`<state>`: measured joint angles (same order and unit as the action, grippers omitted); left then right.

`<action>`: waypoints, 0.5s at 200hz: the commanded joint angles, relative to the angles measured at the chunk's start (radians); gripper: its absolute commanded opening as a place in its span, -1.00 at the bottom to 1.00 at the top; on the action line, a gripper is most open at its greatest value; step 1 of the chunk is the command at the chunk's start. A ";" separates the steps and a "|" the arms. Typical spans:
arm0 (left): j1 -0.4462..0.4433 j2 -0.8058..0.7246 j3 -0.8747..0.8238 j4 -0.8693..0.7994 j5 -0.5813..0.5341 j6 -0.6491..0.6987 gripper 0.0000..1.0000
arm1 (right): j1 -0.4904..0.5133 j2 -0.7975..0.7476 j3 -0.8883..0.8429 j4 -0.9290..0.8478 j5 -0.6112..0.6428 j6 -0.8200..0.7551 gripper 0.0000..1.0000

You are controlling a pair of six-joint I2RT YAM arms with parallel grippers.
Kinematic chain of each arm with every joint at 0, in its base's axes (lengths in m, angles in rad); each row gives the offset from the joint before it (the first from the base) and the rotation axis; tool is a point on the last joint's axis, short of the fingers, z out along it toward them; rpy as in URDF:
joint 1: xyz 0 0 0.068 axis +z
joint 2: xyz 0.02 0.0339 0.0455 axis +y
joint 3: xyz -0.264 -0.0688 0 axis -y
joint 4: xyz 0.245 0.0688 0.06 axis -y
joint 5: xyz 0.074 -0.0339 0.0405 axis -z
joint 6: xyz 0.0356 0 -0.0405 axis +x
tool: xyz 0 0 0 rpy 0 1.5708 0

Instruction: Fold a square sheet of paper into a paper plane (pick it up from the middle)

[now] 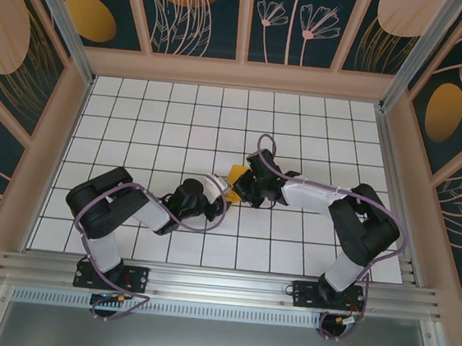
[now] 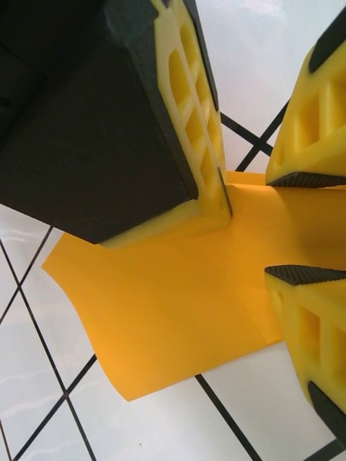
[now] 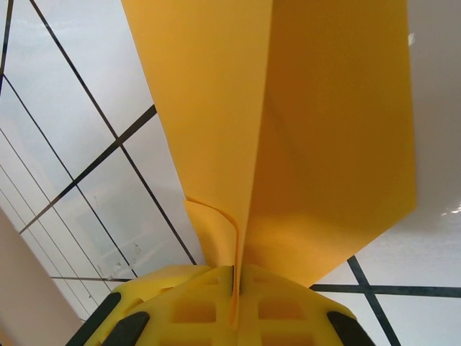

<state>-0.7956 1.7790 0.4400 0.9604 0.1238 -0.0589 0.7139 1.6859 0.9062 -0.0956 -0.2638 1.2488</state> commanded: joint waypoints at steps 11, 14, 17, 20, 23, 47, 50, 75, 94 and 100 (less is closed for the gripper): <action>-0.007 0.017 0.019 0.012 0.013 -0.004 -0.42 | -0.004 0.025 0.034 -0.015 -0.032 0.019 -0.97; -0.008 0.016 0.019 0.015 0.015 -0.006 -0.44 | -0.005 0.025 0.035 -0.014 -0.033 0.021 -0.96; -0.008 0.017 0.018 0.016 0.016 -0.008 -0.46 | -0.005 0.026 0.035 -0.013 -0.035 0.020 -0.95; -0.008 0.017 0.018 0.017 0.016 -0.010 -0.48 | -0.005 0.027 0.036 -0.014 -0.038 0.020 -0.94; -0.008 0.018 0.016 0.019 0.016 -0.010 -0.50 | -0.005 0.027 0.037 -0.014 -0.040 0.019 -0.94; -0.008 0.017 0.007 0.030 0.013 -0.025 -0.61 | -0.010 0.021 0.037 -0.026 -0.033 0.009 -0.81; -0.009 0.016 0.004 0.031 0.014 -0.028 -0.62 | -0.012 0.018 0.036 -0.026 -0.031 0.007 -0.79; -0.007 0.016 -0.010 0.046 0.013 -0.059 -0.72 | -0.030 -0.017 0.030 -0.034 -0.021 -0.033 -0.53; -0.008 0.016 -0.023 0.057 0.005 -0.097 -0.73 | -0.045 -0.076 0.013 -0.032 0.002 -0.097 -0.23; -0.008 0.016 -0.027 0.061 0.004 -0.109 -0.73 | -0.050 -0.098 0.004 -0.027 0.011 -0.122 -0.14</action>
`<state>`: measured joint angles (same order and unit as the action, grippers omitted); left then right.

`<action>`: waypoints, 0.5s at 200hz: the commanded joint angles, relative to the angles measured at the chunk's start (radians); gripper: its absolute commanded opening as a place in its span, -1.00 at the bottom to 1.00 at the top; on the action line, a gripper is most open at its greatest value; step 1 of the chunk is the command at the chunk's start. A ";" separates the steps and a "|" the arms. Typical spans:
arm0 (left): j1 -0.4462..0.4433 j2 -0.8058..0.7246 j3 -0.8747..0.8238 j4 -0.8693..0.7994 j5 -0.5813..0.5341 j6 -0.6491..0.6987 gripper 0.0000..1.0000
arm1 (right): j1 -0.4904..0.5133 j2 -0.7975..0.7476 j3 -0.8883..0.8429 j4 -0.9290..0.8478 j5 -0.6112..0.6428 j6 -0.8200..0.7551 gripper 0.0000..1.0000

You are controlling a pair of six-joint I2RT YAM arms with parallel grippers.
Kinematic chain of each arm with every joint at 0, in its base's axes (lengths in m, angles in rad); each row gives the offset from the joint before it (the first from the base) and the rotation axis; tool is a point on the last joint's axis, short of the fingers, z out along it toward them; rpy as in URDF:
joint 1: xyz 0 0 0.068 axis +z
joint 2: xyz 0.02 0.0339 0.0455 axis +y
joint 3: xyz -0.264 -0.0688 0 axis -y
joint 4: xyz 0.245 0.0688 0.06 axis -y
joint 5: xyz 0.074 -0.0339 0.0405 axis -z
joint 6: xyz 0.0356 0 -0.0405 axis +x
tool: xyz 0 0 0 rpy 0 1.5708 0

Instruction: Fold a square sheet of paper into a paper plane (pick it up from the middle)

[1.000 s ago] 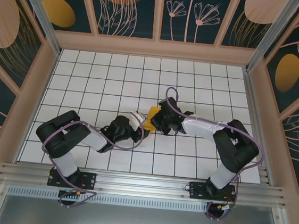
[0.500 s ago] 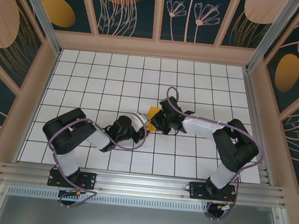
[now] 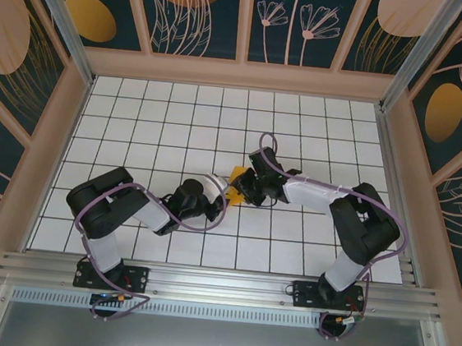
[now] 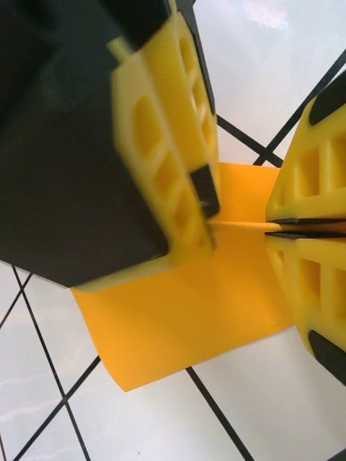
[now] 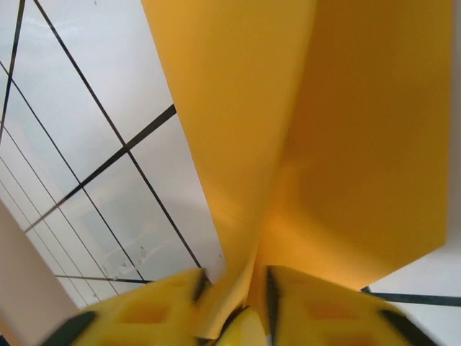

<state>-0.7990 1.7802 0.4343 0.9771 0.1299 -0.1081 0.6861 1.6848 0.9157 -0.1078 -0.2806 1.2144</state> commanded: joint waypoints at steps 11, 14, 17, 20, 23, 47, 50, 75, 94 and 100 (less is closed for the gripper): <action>-0.004 0.014 -0.024 0.045 -0.004 -0.091 -0.73 | -0.029 -0.141 -0.026 0.003 0.035 -0.144 -0.01; -0.005 0.015 -0.025 0.043 -0.005 -0.100 -0.73 | -0.032 -0.153 -0.033 0.007 0.038 -0.157 0.01; -0.005 0.014 -0.025 0.042 -0.005 -0.109 -0.72 | -0.034 -0.166 -0.041 0.010 0.043 -0.173 0.03; -0.005 0.014 -0.026 0.042 -0.006 -0.119 -0.72 | -0.034 -0.178 -0.048 0.014 0.050 -0.187 0.05; -0.005 0.014 -0.026 0.043 -0.006 -0.127 -0.72 | -0.035 -0.193 -0.056 0.016 0.057 -0.201 0.07; -0.004 0.011 -0.032 0.045 0.002 -0.202 -0.72 | -0.048 -0.283 -0.130 0.047 0.086 -0.289 0.15; -0.005 0.010 -0.032 0.045 0.004 -0.210 -0.72 | -0.049 -0.291 -0.140 0.051 0.084 -0.298 0.15; -0.005 0.000 -0.039 0.052 0.009 -0.297 -0.73 | -0.067 -0.320 -0.196 0.085 0.055 -0.374 0.15; -0.003 -0.010 -0.042 0.064 0.028 -0.376 -0.73 | -0.072 -0.316 -0.215 0.103 0.038 -0.416 0.13; -0.003 -0.010 -0.039 0.065 0.037 -0.401 -0.73 | -0.072 -0.315 -0.220 0.107 0.035 -0.422 0.11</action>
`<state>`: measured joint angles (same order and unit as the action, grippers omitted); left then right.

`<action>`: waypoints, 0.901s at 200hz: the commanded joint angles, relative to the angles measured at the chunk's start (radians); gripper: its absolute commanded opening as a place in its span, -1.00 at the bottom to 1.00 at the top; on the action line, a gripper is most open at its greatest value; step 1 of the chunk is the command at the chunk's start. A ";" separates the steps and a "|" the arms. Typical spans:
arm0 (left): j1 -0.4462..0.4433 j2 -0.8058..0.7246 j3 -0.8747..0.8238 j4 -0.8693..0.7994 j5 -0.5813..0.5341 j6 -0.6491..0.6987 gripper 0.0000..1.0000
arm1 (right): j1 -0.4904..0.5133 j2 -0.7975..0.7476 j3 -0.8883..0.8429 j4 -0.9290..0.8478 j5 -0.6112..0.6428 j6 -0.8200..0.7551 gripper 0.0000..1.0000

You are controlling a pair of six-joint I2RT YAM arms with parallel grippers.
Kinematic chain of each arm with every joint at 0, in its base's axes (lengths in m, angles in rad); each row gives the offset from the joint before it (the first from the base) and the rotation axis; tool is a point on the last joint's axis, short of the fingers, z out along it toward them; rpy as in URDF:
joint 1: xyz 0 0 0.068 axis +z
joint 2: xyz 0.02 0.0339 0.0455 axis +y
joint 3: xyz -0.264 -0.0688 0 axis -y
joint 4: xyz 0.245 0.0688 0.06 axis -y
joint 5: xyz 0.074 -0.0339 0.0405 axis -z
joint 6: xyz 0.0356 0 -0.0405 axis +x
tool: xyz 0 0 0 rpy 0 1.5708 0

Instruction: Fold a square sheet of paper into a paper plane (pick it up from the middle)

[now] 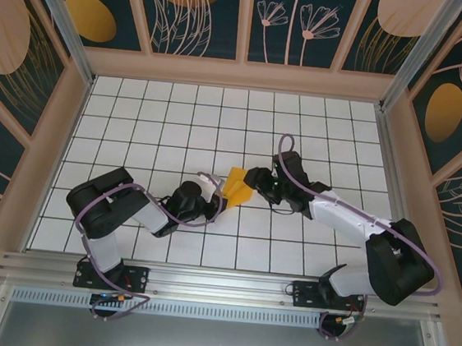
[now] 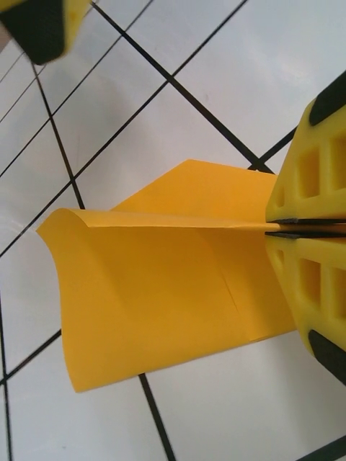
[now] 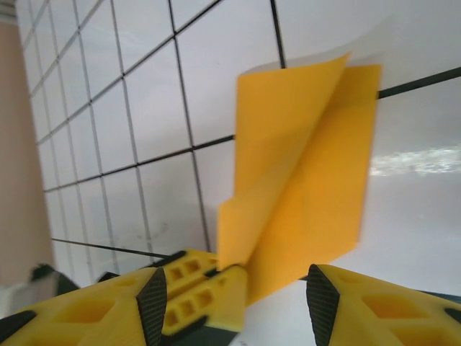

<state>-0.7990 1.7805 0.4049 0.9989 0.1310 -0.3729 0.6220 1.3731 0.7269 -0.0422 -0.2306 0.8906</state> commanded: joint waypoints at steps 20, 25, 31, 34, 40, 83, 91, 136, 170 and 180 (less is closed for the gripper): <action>-0.003 -0.011 -0.009 0.059 0.057 -0.217 -0.73 | -0.009 0.005 -0.048 0.086 -0.045 -0.131 0.07; -0.003 -0.009 -0.014 0.070 0.060 -0.231 -0.73 | -0.011 0.012 -0.047 0.090 -0.050 -0.139 0.04; -0.002 -0.008 -0.019 0.082 0.061 -0.250 -0.73 | -0.012 0.021 -0.046 0.094 -0.060 -0.150 -0.01; -0.003 -0.009 -0.020 0.087 0.060 -0.261 -0.73 | -0.013 0.026 -0.045 0.095 -0.064 -0.156 -0.03; -0.003 -0.006 -0.023 0.091 0.058 -0.276 -0.72 | -0.016 0.038 -0.043 0.100 -0.069 -0.159 -0.05; -0.003 0.002 -0.028 0.095 0.059 -0.347 -0.71 | -0.022 0.129 -0.015 0.152 -0.135 -0.184 -0.18; -0.003 0.003 -0.028 0.096 0.055 -0.350 -0.70 | -0.022 0.146 -0.004 0.155 -0.145 -0.194 -0.19; -0.003 0.004 -0.028 0.085 0.045 -0.355 -0.68 | -0.022 0.236 0.041 0.152 -0.165 -0.232 -0.25; -0.002 0.013 -0.020 0.062 0.044 -0.363 -0.64 | -0.023 0.263 0.039 0.176 -0.178 -0.236 -0.27; -0.003 0.013 -0.017 0.058 0.044 -0.365 -0.62 | -0.022 0.273 0.039 0.178 -0.174 -0.238 -0.26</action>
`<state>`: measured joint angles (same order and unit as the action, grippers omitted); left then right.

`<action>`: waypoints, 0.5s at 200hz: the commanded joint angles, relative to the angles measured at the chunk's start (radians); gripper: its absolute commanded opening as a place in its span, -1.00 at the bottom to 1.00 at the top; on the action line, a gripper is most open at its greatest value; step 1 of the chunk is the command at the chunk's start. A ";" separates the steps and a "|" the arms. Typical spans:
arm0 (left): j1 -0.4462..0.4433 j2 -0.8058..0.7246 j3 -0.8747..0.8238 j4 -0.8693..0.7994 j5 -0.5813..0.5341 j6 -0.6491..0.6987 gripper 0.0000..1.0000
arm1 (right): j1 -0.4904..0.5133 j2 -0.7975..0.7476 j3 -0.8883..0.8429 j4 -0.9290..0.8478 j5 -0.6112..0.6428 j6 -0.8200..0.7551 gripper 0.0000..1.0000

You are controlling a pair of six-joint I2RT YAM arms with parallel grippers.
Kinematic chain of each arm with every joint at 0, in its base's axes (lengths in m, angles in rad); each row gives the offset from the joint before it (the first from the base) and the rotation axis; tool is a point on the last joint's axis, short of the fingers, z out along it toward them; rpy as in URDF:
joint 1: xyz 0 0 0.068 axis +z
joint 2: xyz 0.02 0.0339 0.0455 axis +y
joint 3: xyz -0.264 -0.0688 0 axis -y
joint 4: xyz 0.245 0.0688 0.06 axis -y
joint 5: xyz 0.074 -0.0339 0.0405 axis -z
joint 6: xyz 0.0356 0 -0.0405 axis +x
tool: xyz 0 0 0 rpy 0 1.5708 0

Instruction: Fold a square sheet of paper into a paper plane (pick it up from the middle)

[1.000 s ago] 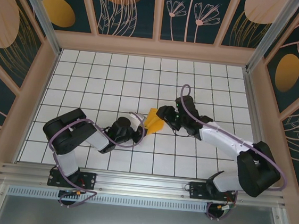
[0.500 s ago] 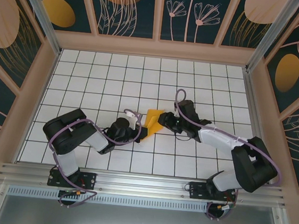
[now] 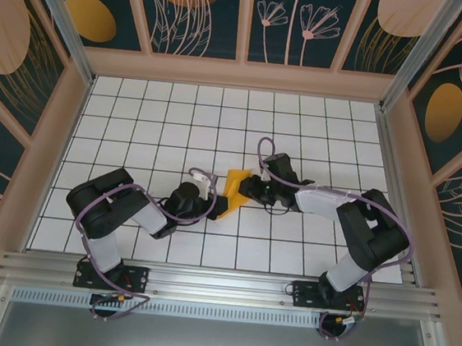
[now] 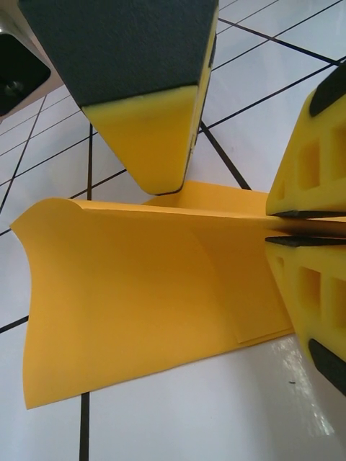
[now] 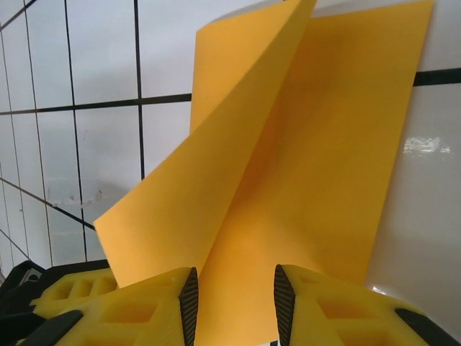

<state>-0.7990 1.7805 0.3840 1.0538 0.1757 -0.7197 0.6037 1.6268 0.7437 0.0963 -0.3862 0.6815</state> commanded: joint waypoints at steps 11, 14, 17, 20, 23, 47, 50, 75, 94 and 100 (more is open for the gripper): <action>-0.003 0.013 0.009 -0.008 0.002 -0.020 -0.60 | -0.004 0.031 0.024 0.042 -0.024 -0.030 -0.26; -0.003 0.011 0.011 -0.011 0.004 -0.020 -0.60 | -0.004 0.034 0.023 0.045 -0.026 -0.030 -0.26; -0.002 0.011 0.012 -0.014 0.004 -0.020 -0.60 | -0.004 0.036 0.023 0.048 -0.028 -0.029 -0.26; -0.003 0.011 0.014 -0.018 0.004 -0.021 -0.59 | -0.005 0.039 0.022 0.051 -0.029 -0.028 -0.25; -0.003 0.011 0.015 -0.024 0.004 -0.020 -0.59 | -0.005 0.042 0.022 0.053 -0.031 -0.028 -0.25; -0.002 0.012 0.029 -0.053 0.006 -0.022 -0.55 | -0.005 0.057 0.024 0.061 -0.036 -0.031 -0.25; -0.001 0.011 0.030 -0.054 0.007 -0.024 -0.55 | -0.004 0.059 0.023 0.062 -0.036 -0.031 -0.24; 0.000 0.008 0.040 -0.074 0.006 -0.033 -0.48 | -0.004 0.065 0.019 0.072 -0.042 -0.028 -0.20; 0.004 0.003 0.058 -0.104 0.007 -0.040 -0.43 | -0.004 0.068 0.010 0.082 -0.046 -0.024 -0.15; 0.005 0.001 0.065 -0.115 0.008 -0.043 -0.42 | -0.005 0.070 0.008 0.085 -0.048 -0.023 -0.13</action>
<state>-0.7986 1.7805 0.4149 0.9859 0.1761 -0.7425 0.6037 1.6791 0.7441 0.1364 -0.4126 0.6739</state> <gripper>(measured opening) 0.279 0.419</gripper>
